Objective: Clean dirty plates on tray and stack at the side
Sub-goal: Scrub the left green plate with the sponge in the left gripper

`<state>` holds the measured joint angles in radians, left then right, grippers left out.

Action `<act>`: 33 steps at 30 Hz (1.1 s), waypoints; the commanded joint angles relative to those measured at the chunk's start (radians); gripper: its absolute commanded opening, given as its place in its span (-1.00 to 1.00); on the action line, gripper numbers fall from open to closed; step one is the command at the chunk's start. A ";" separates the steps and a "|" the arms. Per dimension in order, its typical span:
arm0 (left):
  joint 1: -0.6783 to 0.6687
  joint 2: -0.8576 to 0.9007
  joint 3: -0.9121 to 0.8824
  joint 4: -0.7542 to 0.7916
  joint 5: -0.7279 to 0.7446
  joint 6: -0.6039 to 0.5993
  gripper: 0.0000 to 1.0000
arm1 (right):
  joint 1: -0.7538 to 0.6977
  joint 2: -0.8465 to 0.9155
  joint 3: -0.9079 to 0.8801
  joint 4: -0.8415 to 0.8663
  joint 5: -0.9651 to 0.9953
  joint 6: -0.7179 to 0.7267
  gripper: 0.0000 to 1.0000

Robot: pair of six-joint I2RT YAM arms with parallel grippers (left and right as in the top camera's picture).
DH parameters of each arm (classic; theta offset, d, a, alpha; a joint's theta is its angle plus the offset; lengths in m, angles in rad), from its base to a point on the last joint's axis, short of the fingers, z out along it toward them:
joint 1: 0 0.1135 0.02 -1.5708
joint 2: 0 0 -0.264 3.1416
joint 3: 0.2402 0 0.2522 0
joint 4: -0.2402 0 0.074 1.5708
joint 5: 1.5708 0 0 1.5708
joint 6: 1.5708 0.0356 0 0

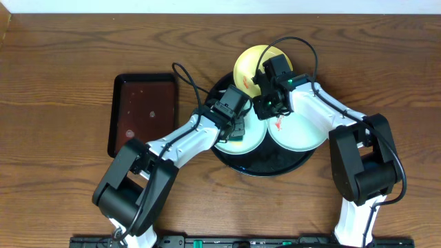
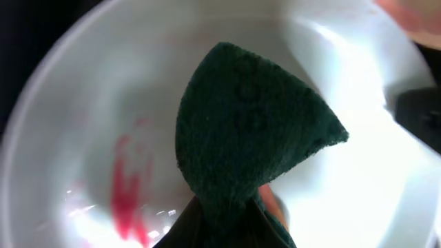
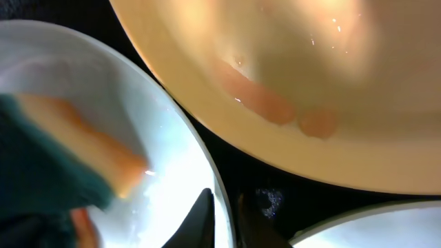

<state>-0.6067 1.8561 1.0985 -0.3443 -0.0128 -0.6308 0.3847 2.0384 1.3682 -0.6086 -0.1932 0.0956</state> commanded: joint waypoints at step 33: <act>0.116 -0.119 -0.021 0.085 0.144 -0.003 -0.85 | 0.002 0.016 0.010 -0.030 0.010 0.005 -0.98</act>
<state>-0.4892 1.6966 1.0775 -0.2668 -0.0418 -0.6281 0.3897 2.0384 1.3701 -0.6323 -0.2092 0.0990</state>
